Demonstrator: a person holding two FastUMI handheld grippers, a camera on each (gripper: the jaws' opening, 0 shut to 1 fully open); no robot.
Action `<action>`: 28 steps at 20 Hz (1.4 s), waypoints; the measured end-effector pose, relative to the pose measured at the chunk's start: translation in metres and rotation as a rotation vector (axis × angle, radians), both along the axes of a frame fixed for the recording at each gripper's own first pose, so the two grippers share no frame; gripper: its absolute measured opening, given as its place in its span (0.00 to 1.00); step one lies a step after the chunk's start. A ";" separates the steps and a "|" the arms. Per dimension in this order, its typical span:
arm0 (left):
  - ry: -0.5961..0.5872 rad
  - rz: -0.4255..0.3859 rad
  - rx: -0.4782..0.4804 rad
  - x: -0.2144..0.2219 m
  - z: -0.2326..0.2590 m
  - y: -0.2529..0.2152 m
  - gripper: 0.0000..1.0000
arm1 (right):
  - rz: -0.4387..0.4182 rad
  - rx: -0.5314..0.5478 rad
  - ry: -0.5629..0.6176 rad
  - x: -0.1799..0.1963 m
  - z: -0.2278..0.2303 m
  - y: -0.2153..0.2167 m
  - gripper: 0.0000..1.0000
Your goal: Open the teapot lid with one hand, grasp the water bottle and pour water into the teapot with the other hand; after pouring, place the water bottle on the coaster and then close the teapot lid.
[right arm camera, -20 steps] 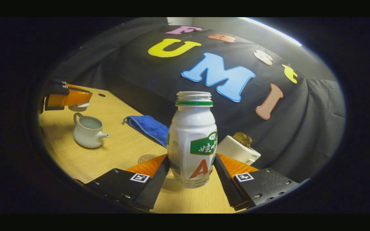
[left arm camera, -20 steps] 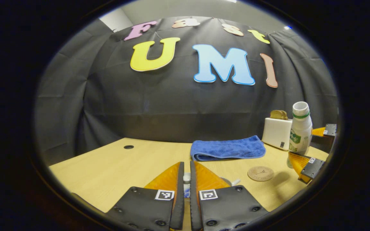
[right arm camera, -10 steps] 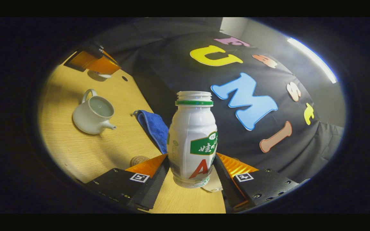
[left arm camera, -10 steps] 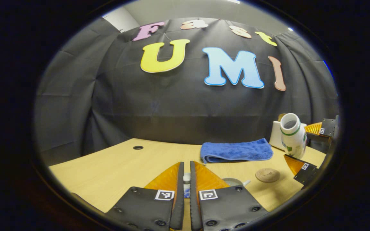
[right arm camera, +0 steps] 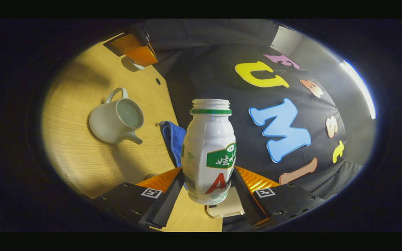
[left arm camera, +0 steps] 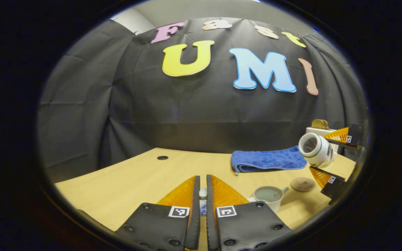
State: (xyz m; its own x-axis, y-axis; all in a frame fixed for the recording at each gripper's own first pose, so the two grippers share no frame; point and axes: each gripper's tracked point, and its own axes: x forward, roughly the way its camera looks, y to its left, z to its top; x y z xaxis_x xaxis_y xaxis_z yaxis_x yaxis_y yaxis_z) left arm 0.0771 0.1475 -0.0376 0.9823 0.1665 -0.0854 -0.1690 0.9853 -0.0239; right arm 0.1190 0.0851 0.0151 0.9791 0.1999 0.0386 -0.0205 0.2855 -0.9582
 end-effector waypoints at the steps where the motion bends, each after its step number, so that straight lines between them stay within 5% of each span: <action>1: 0.004 0.008 0.000 -0.002 -0.004 0.005 0.18 | 0.004 -0.024 -0.005 -0.001 0.000 0.003 0.81; 11: 0.026 0.070 -0.007 -0.014 -0.019 0.043 0.18 | 0.008 -0.196 -0.029 0.002 0.002 0.003 0.81; 28: 0.042 0.065 -0.007 -0.014 -0.026 0.042 0.14 | 0.039 -0.354 -0.083 0.004 0.005 0.000 0.81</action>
